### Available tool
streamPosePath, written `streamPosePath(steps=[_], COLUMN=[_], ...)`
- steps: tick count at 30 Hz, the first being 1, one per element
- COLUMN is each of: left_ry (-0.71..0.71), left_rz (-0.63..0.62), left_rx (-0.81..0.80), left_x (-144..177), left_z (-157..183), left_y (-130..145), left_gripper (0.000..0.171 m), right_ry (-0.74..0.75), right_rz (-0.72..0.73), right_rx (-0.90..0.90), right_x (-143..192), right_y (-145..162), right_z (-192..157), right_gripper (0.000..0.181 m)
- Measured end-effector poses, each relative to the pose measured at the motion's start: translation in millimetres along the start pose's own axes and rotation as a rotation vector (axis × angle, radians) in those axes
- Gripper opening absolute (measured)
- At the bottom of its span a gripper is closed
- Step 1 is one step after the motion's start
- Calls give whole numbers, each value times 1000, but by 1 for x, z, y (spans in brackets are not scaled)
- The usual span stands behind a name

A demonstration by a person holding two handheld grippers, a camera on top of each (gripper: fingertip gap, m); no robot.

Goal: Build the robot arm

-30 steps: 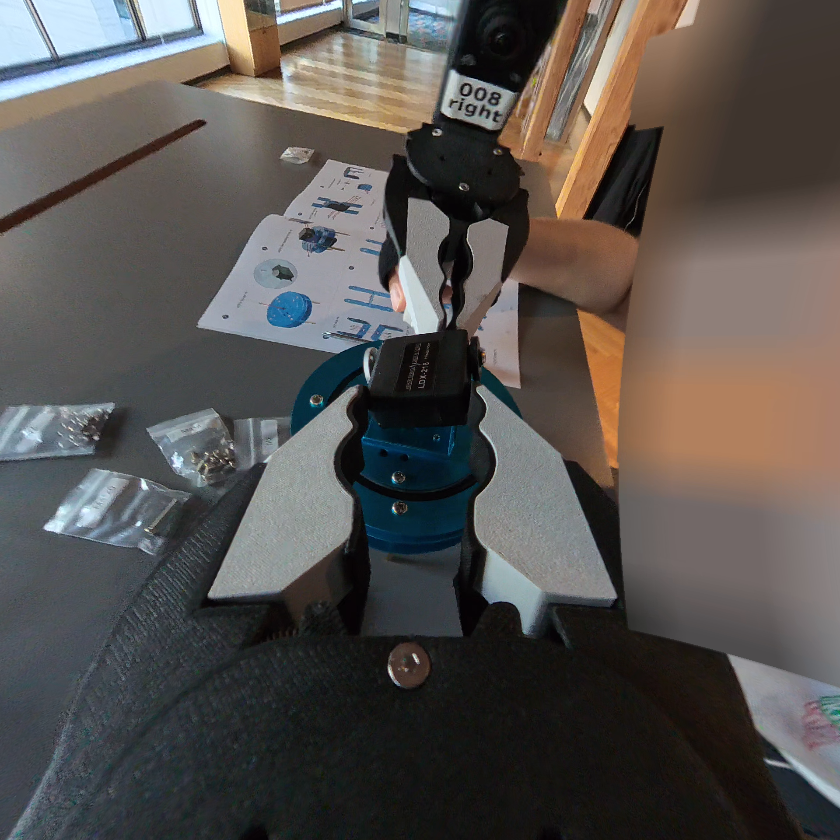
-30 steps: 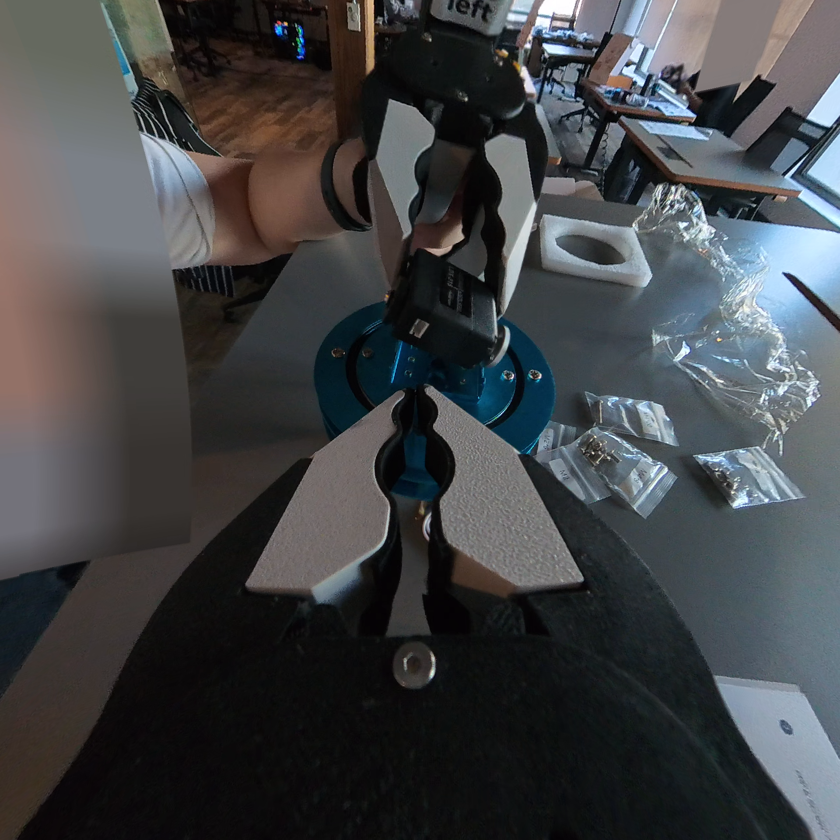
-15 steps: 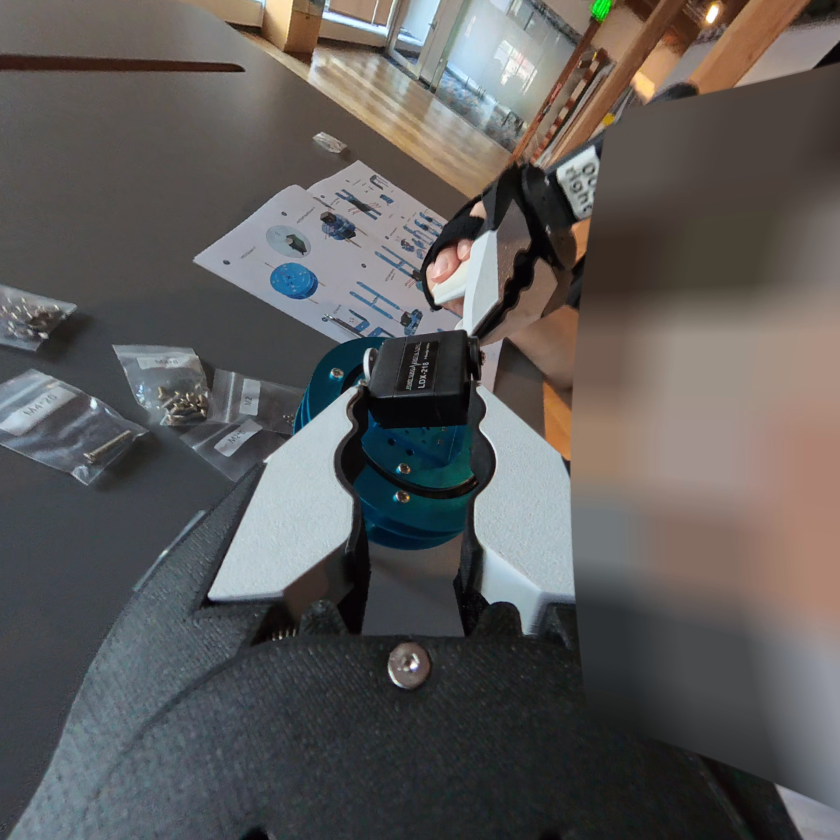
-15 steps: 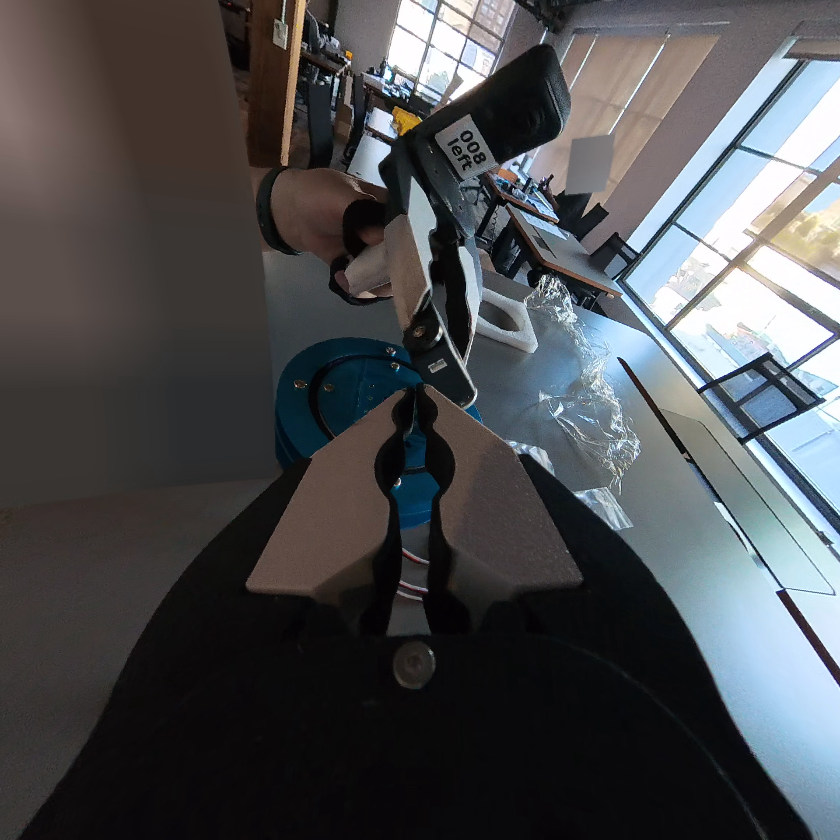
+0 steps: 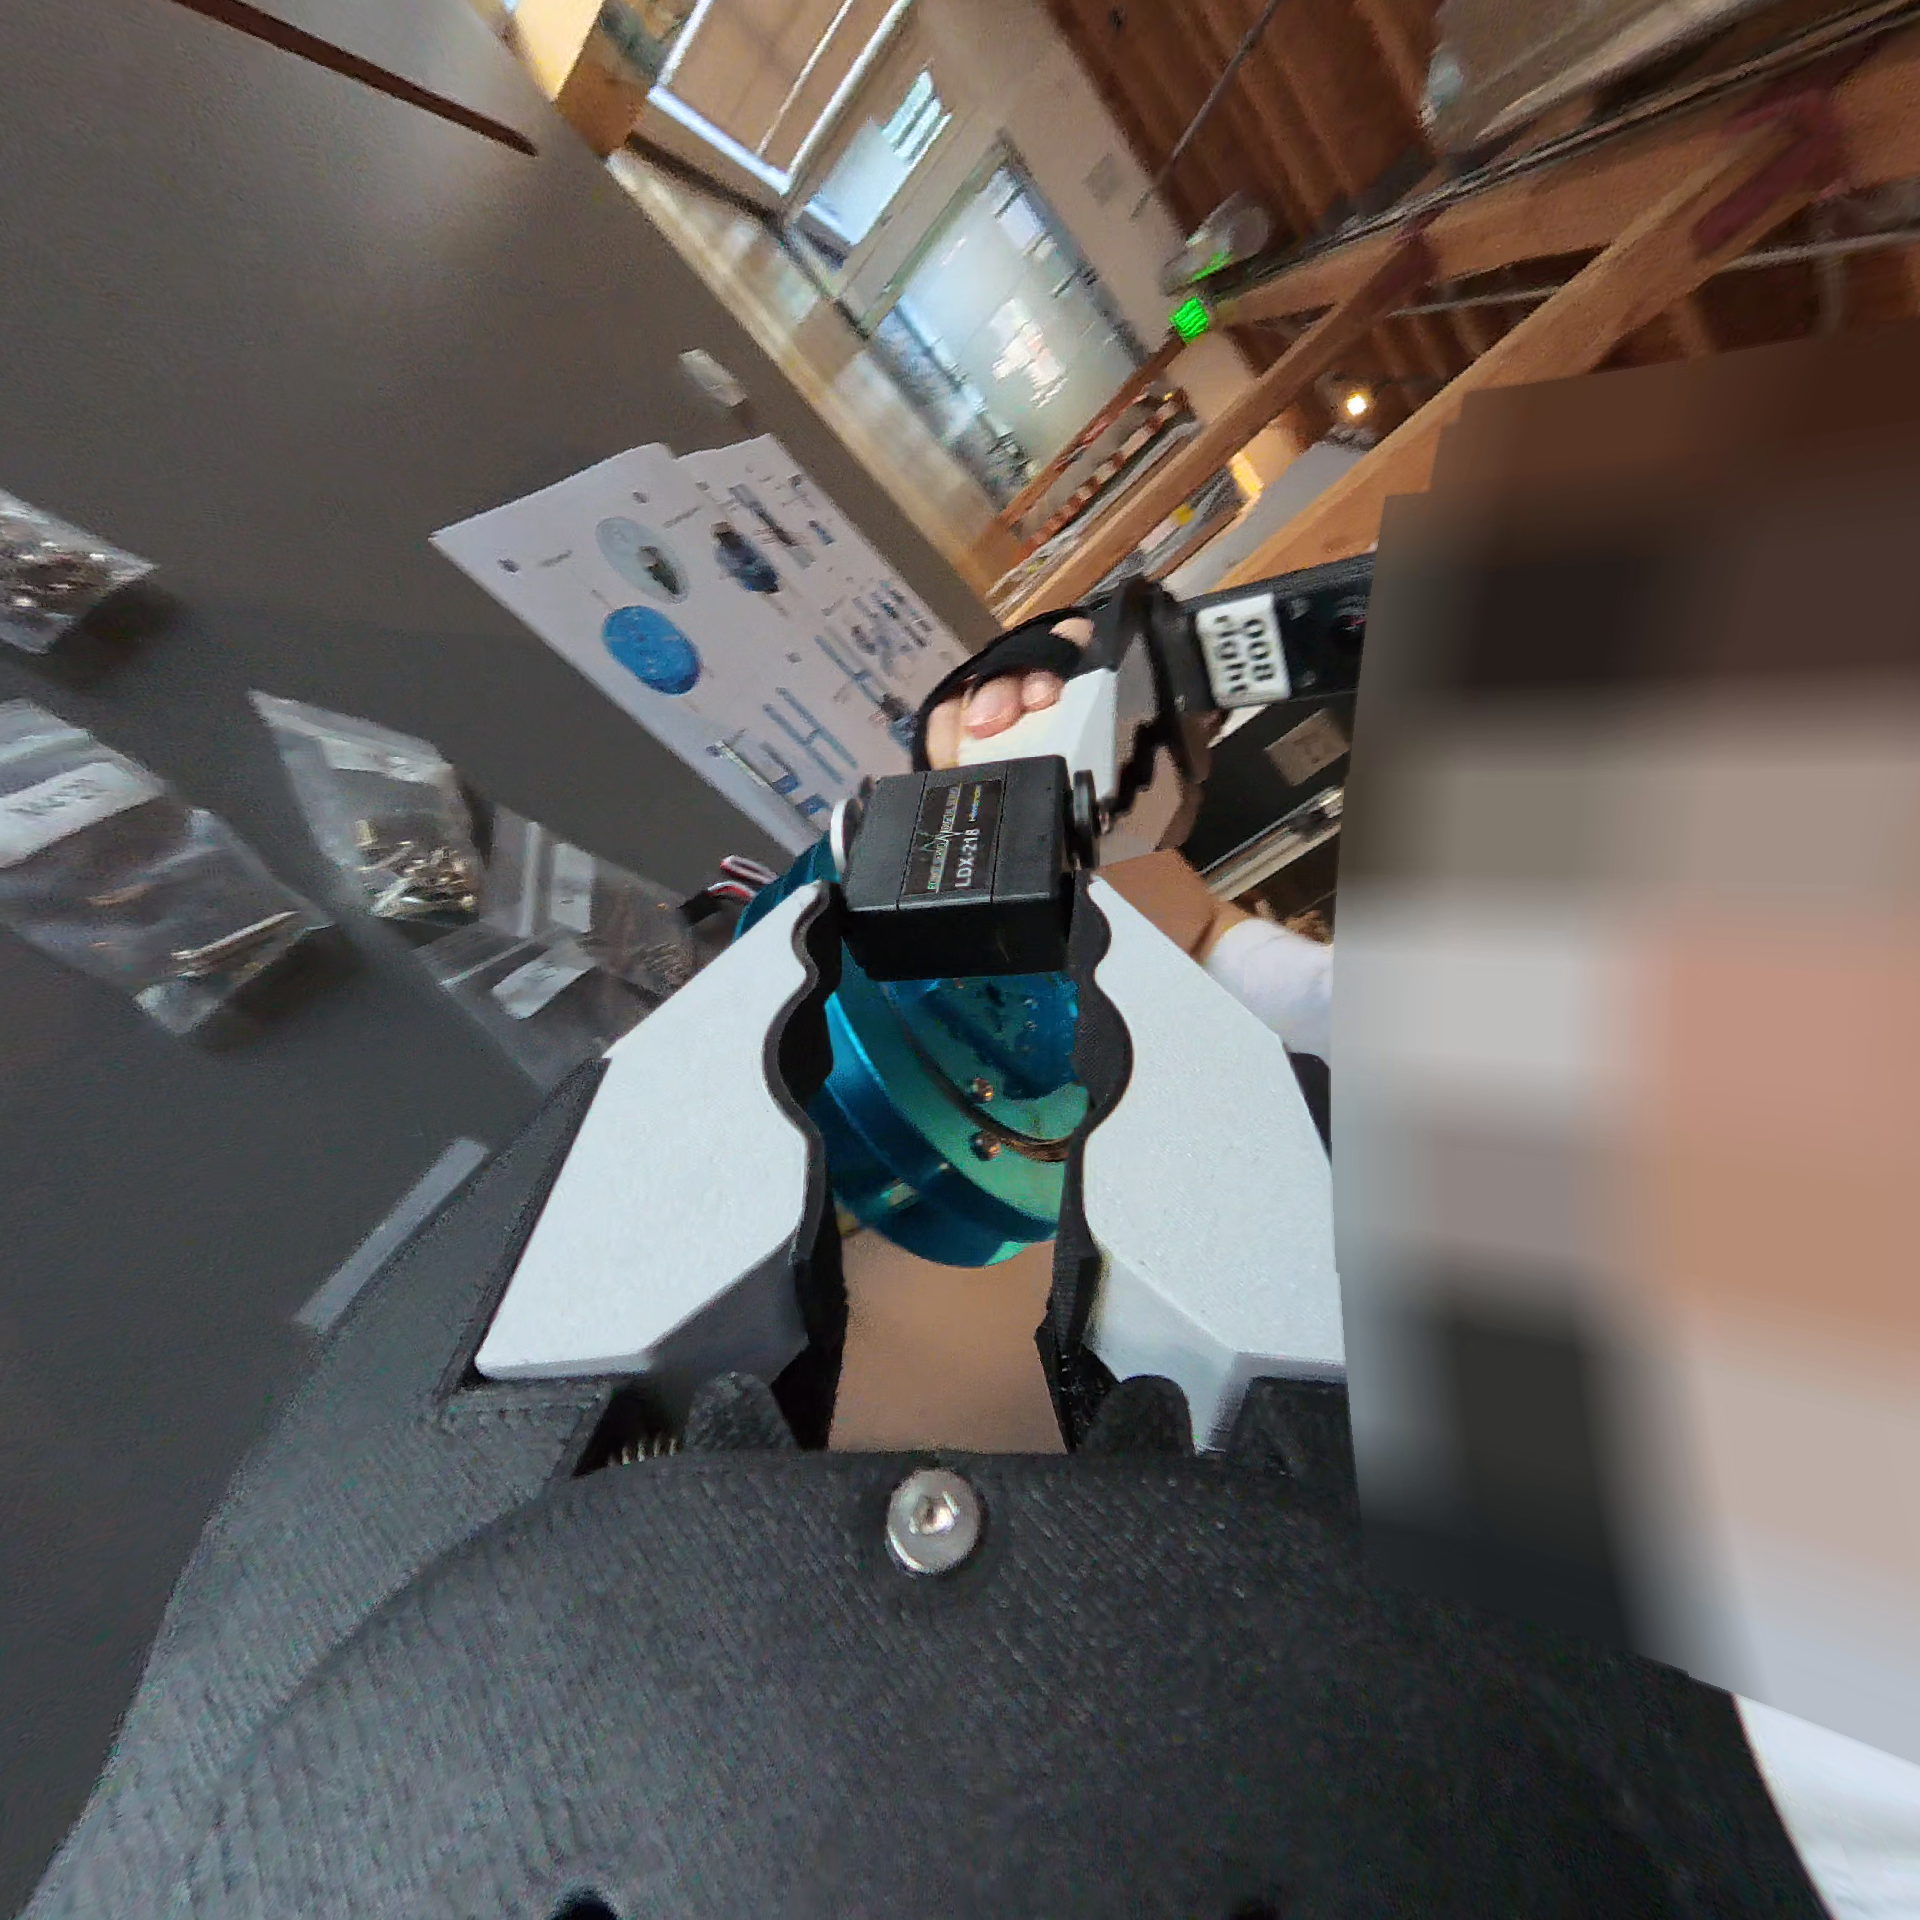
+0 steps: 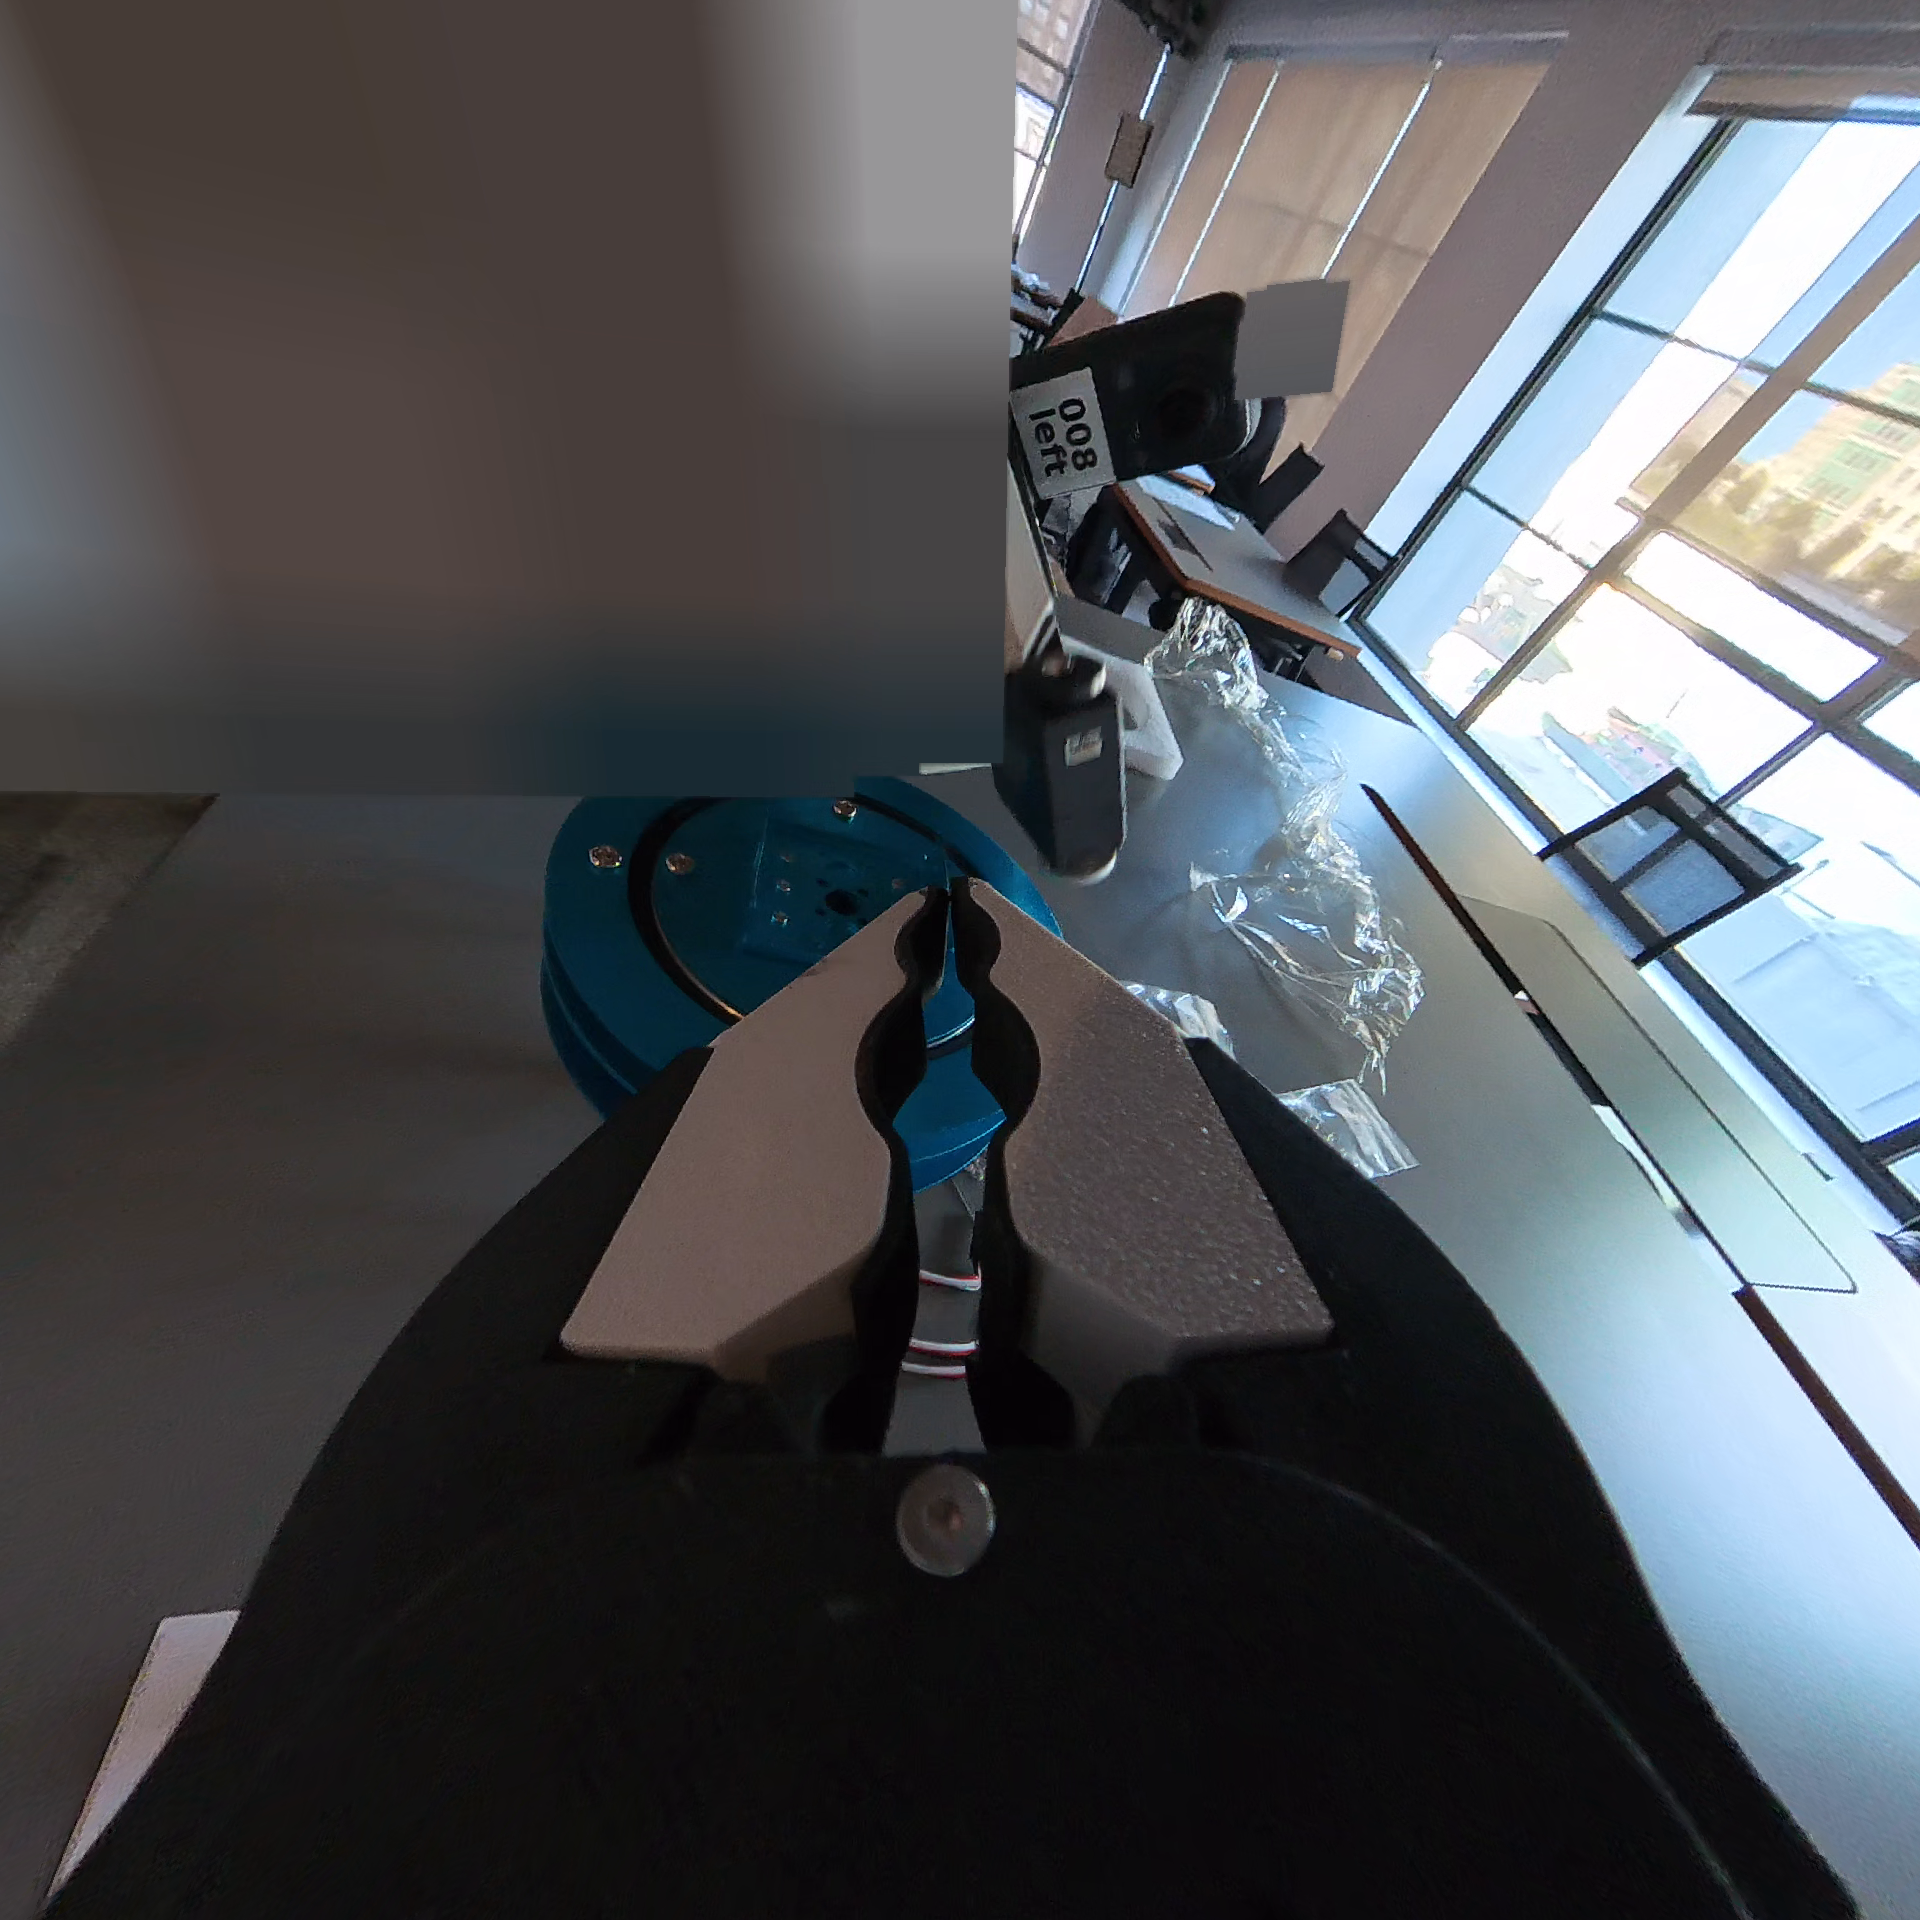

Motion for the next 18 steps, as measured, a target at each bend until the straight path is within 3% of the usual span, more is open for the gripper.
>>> streamPosePath(steps=[1,9,13,18], left_ry=[-18,36,96,35], left_rz=[-6,-53,-46,-152], left_rx=[-6,32,52,95], left_x=[0,-16,-18,-28], left_z=[-2,4,11,7], left_y=[0,10,0,-12], left_gripper=[43,42,42,42], right_ry=[6,88,126,133], right_rz=[1,-32,-67,-61], right_rx=[4,111,159,140], right_x=[0,3,2,6], right_y=[-1,-6,-4,0], right_z=[0,-1,-1,3], right_gripper=[0,0,0,0])
Point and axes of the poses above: each gripper's, where its closed fingertips meet, x back along the fingers, y out of its underside, z = x × y across the jaws, the point moved 3 cm from there along x, back along the fingers, and after that the axes turned 10 degrees about -z, right-handed, at the moved point
